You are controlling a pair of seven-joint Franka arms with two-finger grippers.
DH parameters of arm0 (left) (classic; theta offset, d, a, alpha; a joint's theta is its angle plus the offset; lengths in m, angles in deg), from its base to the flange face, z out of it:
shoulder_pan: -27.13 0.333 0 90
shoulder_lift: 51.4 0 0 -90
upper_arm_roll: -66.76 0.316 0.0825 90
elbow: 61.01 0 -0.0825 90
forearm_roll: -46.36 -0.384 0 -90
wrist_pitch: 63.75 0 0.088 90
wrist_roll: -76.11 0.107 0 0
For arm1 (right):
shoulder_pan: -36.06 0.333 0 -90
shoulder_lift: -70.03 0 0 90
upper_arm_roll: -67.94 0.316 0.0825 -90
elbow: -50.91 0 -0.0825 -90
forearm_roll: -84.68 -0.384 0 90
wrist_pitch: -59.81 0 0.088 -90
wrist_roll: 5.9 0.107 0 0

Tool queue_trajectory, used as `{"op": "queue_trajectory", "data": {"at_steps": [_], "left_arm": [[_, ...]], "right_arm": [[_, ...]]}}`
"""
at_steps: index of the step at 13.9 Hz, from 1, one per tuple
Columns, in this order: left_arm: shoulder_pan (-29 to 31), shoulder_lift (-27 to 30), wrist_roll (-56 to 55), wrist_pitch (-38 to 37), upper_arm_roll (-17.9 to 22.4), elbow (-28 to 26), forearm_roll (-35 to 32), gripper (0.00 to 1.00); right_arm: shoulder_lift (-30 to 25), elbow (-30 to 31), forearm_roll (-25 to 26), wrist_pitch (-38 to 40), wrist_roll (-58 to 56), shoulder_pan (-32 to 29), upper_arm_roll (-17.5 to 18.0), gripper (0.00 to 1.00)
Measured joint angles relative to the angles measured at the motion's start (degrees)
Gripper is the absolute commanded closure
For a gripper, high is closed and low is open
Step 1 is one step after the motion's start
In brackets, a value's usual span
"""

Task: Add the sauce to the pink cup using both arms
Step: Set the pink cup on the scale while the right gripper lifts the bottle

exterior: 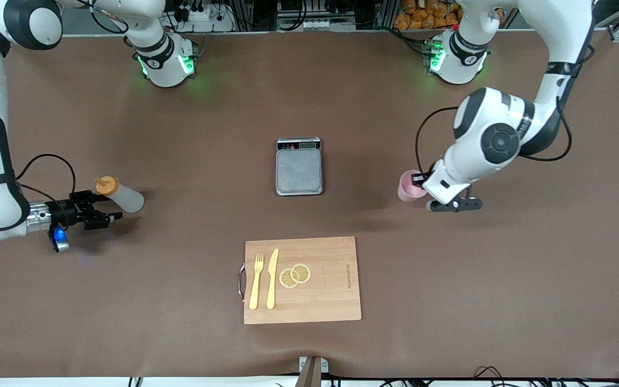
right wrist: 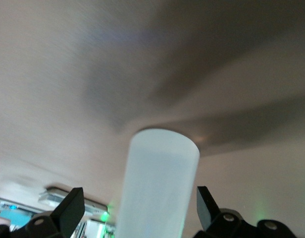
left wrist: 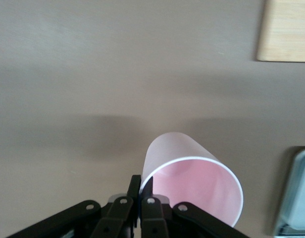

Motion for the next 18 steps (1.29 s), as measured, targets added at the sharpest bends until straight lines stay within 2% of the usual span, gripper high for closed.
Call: {"op": "queue_trajectory", "data": {"at_steps": [2, 4, 5, 7, 8, 9, 11, 12, 18], "left_arm": [[-1.39, -0.10, -4.97, 0.00, -2.32, 0.72, 0.00, 1.00], [-5.36, -0.70, -10.42, 0.00, -2.78, 1.99, 0.00, 1.00], [-7.68, -1.26, -13.40, 0.00, -2.84, 2.91, 0.00, 1.00], [-11.70, -2.89, -18.45, 0.00, -2.92, 5.14, 0.00, 1.00], [-13.40, -3.99, -20.44, 0.00, -2.90, 6.37, 0.00, 1.00], [-14.88, -5.16, -22.07, 0.00, -2.88, 7.53, 0.00, 1.00], [-17.66, -7.67, -24.68, 0.03, -2.83, 9.57, -0.04, 1.00], [-18.91, -8.91, -26.01, 0.06, -2.81, 10.59, -0.15, 1.00], [-24.11, -15.74, -32.87, 0.64, -2.59, 17.01, -2.95, 1.00]], "right_arm": [[1.06, -0.01, -0.86, 3.82, 1.79, -0.36, 0.00, 0.00], [1.27, -0.02, -1.72, 6.46, 3.24, -0.63, -0.01, 0.00], [1.28, 0.00, -2.28, 7.05, 3.50, -0.64, -0.01, 0.06], [1.33, 0.14, -3.40, 7.34, 3.78, -0.64, 0.00, 0.29], [1.40, 0.21, -3.62, 7.35, 3.82, -0.64, 0.00, 0.35], [1.48, 0.25, -3.76, 7.35, 3.82, -0.65, 0.00, 0.36], [1.68, 0.27, -4.08, 7.35, 3.80, -0.67, -0.03, 0.58], [1.74, 0.27, -4.22, 7.36, 3.60, -0.74, -0.03, 0.62], [1.78, -0.67, -4.40, 8.11, 3.74, -0.92, 0.01, 0.64]]}}
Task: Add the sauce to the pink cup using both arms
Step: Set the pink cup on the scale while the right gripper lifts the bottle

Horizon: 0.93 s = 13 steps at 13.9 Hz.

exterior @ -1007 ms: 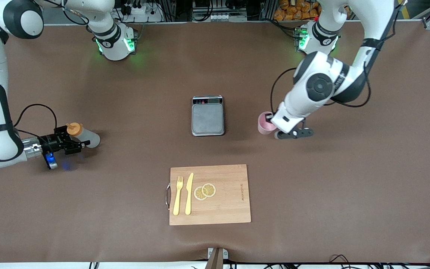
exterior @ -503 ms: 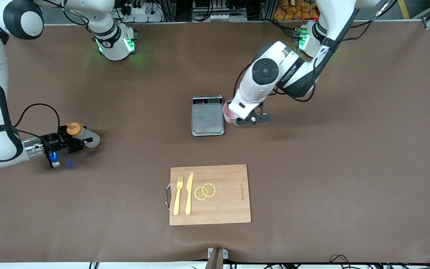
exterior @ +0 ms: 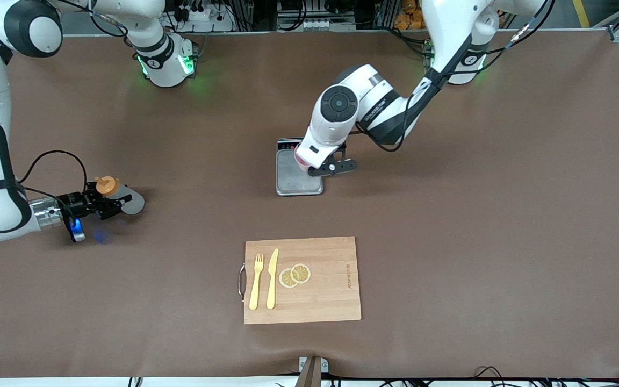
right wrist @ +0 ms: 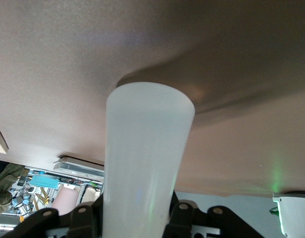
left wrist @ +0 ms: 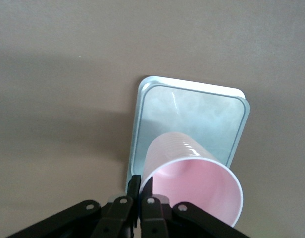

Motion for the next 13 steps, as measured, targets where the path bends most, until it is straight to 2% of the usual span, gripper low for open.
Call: {"op": "queue_trajectory", "data": {"at_steps": [6, 13], "left_arm": [[-1.91, -4.83, -1.83, 3.59, 0.17, 3.47, -1.71, 1.00], [-2.42, -6.17, -2.05, 3.96, 0.49, 4.24, -3.36, 1.00]], "right_arm": [[-1.58, -5.57, 0.01, 5.41, 6.95, 0.48, 0.96, 0.64], [-4.47, -5.77, 2.00, 4.56, 12.18, 5.77, 0.97, 0.64]]}}
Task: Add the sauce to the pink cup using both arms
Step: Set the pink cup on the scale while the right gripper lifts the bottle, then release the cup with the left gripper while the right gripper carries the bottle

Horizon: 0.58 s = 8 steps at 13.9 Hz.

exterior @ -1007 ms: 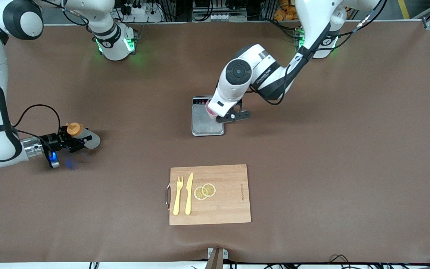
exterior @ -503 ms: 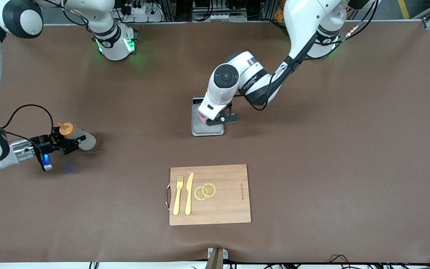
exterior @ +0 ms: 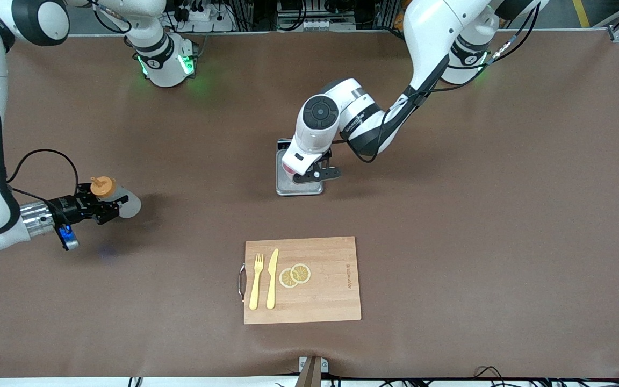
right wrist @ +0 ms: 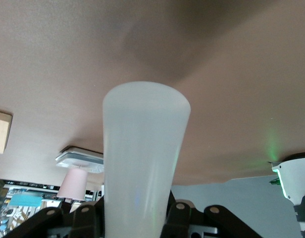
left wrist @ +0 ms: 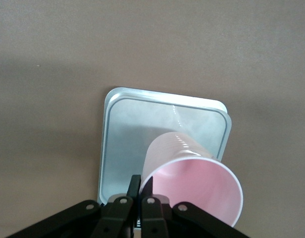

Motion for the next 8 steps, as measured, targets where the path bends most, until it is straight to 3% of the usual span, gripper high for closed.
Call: {"op": "queue_trajectory", "data": {"at_steps": [3, 4, 5, 6, 8], "left_arm": [[-0.05, -0.49, -2.54, 0.00, 0.02, 0.00, -0.20, 0.81], [-0.08, -0.67, -3.27, 0.00, 0.02, 0.01, -0.23, 0.56], [-0.09, -0.80, -3.61, 0.00, 0.02, 0.01, -0.23, 0.15], [-0.10, -0.90, -3.83, 0.00, 0.02, 0.02, -0.24, 0.00], [-0.38, -0.99, -3.92, 0.01, 0.02, 0.05, -0.24, 0.00]], "right_arm": [[-0.19, 0.00, 0.17, -1.40, 2.47, 1.39, -0.01, 0.64], [-0.48, 0.00, 0.17, -2.10, 3.68, 1.94, 0.00, 0.64], [-0.82, 0.00, 0.17, -2.47, 4.85, 2.51, 0.00, 0.64], [-1.08, 0.00, 0.14, -2.63, 5.51, 2.99, 0.01, 0.64], [-1.33, 0.00, 0.11, -2.85, 6.63, 3.72, 0.04, 0.64]]}}
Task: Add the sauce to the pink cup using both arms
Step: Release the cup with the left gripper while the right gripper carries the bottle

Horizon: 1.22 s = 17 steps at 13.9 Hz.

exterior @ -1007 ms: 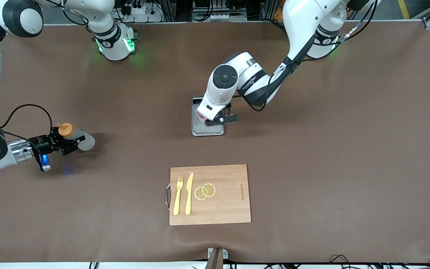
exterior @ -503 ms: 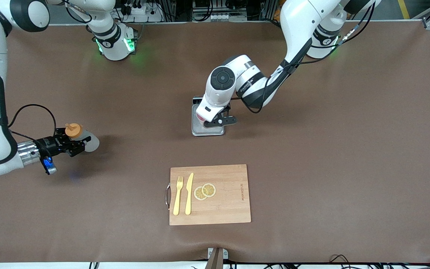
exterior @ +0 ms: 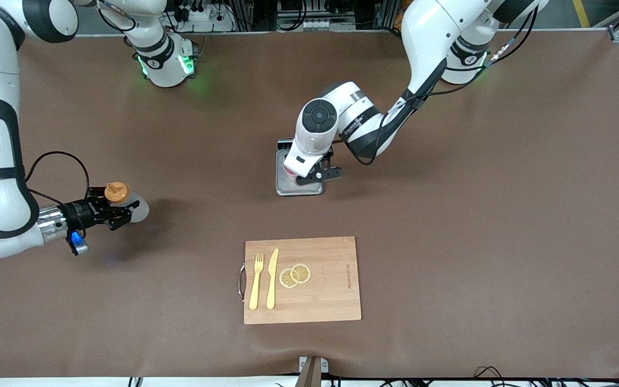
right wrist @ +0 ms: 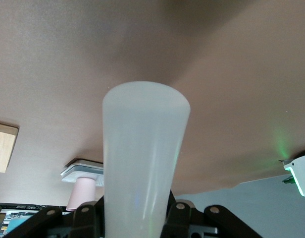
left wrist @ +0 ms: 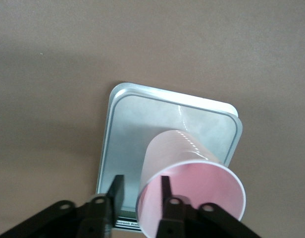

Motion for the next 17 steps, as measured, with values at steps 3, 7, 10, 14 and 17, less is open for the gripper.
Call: {"op": "queue_trajectory", "data": {"at_steps": [3, 7, 10, 14, 17], "left_arm": [[-0.50, 0.22, -1.65, 0.01, 0.00, 1.02, -0.06, 0.00], [0.17, 6.09, -2.87, -6.05, 0.10, 2.54, -0.15, 0.00], [2.46, 13.31, -2.94, -10.84, 0.40, 2.68, -0.21, 0.00], [8.61, 19.93, -2.81, -12.24, 0.73, 2.61, -0.35, 0.00], [13.03, 22.52, -2.15, -12.38, 0.81, 2.59, -0.37, 0.00]], "right_arm": [[-0.55, -0.03, -0.33, -0.36, 2.06, 0.59, 0.14, 0.64], [-1.59, -0.07, -2.28, -3.54, 4.67, 3.82, 0.35, 0.64], [-2.37, -0.07, -2.84, -7.24, 8.73, 7.62, 0.42, 0.63], [-4.16, -0.06, -3.15, -10.94, 13.75, 11.42, 0.45, 0.64], [-5.51, 0.27, -3.18, -15.94, 18.87, 16.03, 0.47, 0.64]]}}
